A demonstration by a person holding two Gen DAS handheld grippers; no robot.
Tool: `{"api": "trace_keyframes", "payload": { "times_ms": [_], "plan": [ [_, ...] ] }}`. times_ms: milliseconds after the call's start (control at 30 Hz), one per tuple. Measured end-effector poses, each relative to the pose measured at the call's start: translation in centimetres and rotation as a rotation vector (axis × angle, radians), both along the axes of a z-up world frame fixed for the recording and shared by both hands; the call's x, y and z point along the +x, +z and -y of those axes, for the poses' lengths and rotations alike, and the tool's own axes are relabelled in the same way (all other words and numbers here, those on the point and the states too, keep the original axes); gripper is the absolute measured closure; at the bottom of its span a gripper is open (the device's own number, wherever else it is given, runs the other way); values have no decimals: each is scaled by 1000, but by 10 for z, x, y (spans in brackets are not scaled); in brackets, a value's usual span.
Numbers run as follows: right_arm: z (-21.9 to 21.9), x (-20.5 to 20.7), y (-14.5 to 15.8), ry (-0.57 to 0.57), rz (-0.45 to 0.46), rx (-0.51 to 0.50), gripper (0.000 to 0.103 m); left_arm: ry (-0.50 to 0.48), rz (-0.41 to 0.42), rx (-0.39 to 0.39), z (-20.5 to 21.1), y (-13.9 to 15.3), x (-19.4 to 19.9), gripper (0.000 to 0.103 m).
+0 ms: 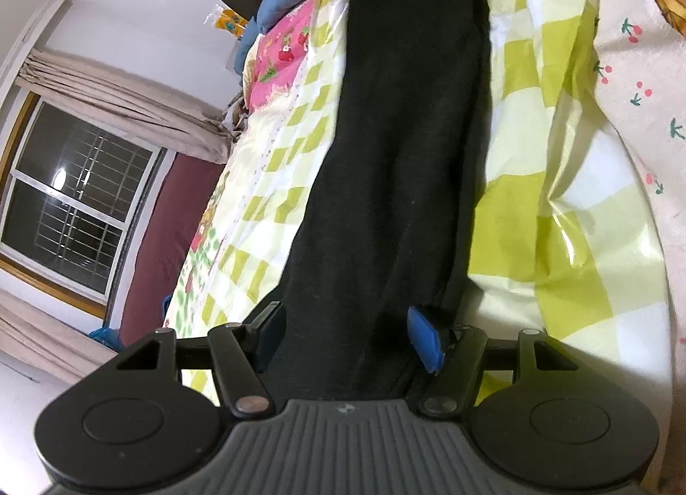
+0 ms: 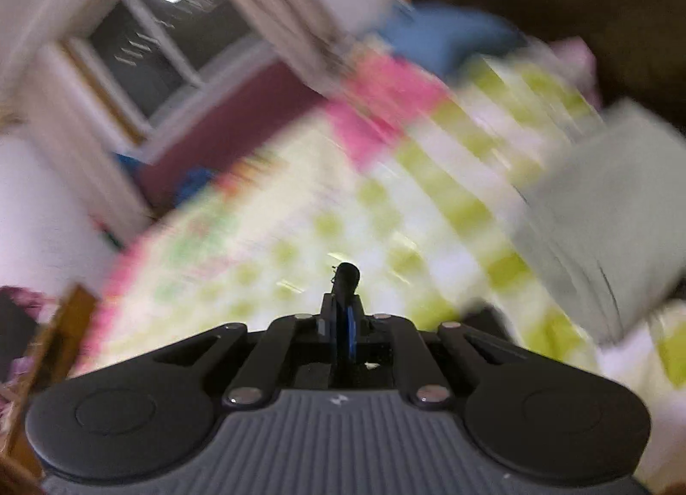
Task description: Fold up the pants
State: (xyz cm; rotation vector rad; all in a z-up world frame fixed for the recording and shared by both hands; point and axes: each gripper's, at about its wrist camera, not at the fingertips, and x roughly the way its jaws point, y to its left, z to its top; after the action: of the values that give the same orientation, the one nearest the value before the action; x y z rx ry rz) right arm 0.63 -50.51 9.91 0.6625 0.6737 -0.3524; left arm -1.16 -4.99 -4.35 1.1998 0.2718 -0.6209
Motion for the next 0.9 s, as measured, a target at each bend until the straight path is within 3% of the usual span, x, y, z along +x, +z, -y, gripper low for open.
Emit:
{"api": "trace_keyframes", "payload": {
  "times_ms": [100, 167, 200, 267, 433, 500, 600, 633, 900],
  "plan": [
    [26, 34, -60, -67, -191, -46, 97, -10, 16, 35, 5, -5, -1, 26],
    [40, 42, -88, -86, -253, -9, 96, -15, 13, 47, 7, -4, -1, 26],
    [42, 39, -94, -106, -236, 4, 91, -16, 8, 51, 8, -4, 0, 26],
    [42, 31, -93, -95, -184, -1, 91, -21, 0, 61, 7, -3, 2, 26],
    [51, -9, -79, -159, -91, -49, 73, -33, 2, 81, 8, -7, 3, 26],
    [52, -24, -78, -159, -63, -19, 72, -32, 2, 80, 8, -7, 2, 26],
    [44, -37, -86, -104, -25, 48, 61, -30, 5, 77, 7, -8, 2, 26],
    [41, -37, -90, -85, -21, 65, 56, -31, 7, 79, 7, -9, 2, 26],
    [54, -8, -103, -55, -37, 122, 49, -28, 15, 93, 8, -8, 0, 26]
  ]
}}
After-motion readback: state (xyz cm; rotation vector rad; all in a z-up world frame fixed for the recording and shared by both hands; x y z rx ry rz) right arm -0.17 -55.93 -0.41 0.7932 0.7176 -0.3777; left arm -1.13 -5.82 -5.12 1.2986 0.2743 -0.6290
